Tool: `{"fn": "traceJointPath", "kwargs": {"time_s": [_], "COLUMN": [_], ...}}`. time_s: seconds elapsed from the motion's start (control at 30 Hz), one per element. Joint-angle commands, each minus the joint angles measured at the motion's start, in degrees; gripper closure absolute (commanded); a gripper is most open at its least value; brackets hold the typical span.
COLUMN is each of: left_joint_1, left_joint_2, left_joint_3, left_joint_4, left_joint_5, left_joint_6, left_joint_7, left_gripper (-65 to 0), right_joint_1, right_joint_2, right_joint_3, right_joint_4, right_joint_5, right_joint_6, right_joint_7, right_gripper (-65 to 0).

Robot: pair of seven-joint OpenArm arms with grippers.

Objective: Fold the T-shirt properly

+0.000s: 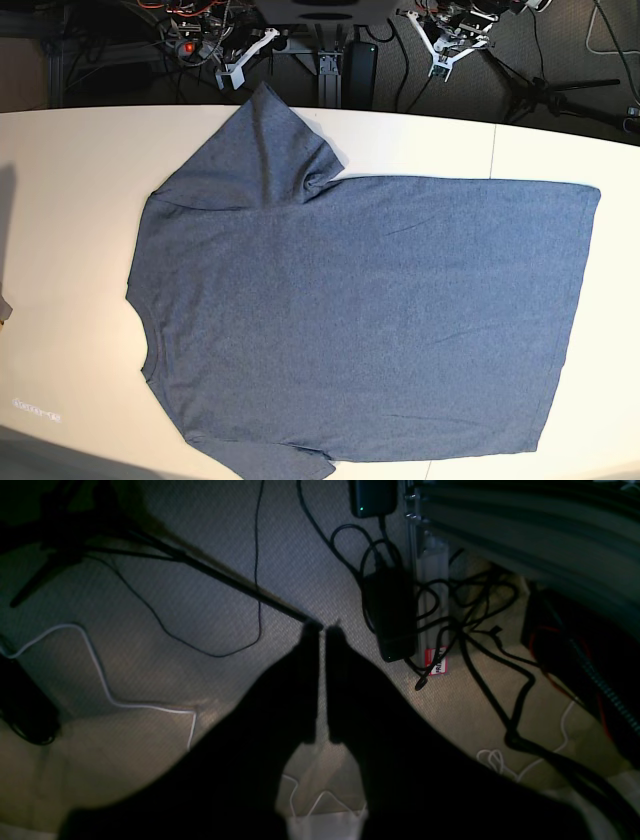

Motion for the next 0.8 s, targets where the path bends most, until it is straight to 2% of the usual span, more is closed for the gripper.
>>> {"fn": "traceJointPath", "kwargs": {"time_s": [0.0,0.07,0.27,0.77], "left_joint_1": [-0.1,-0.1,-0.1,1.0], "left_joint_2": [0.0,0.0,0.0,0.1], "left_joint_3": [0.0,0.0,0.0,0.0], "left_joint_4": [0.6,0.8,0.9,0.9], "left_joint_5": [0.0,0.0,0.0,0.0], "left_joint_6": [0.4,0.0,-6.5,-6.4], "left_joint_7": [-0.6,-0.5,-0.9,-5.2], "left_gripper": [-2.8,-2.8,-2.8,-2.8], "right_joint_1": [-0.2,-0.2,-0.2,-1.0], "right_joint_2": [0.2,0.2,0.2,0.2], "right_joint_3": [0.2,0.2,0.2,0.2], "right_joint_4": [0.4,0.4,0.4,1.0], "right_joint_5": [0.4,0.4,0.4,-0.3], "right_joint_6": [-4.1,-4.1,-4.1,-3.8], "right_joint_7": [0.8,0.8,0.8,0.8], "right_gripper": [0.0,0.0,0.0,0.0]}}
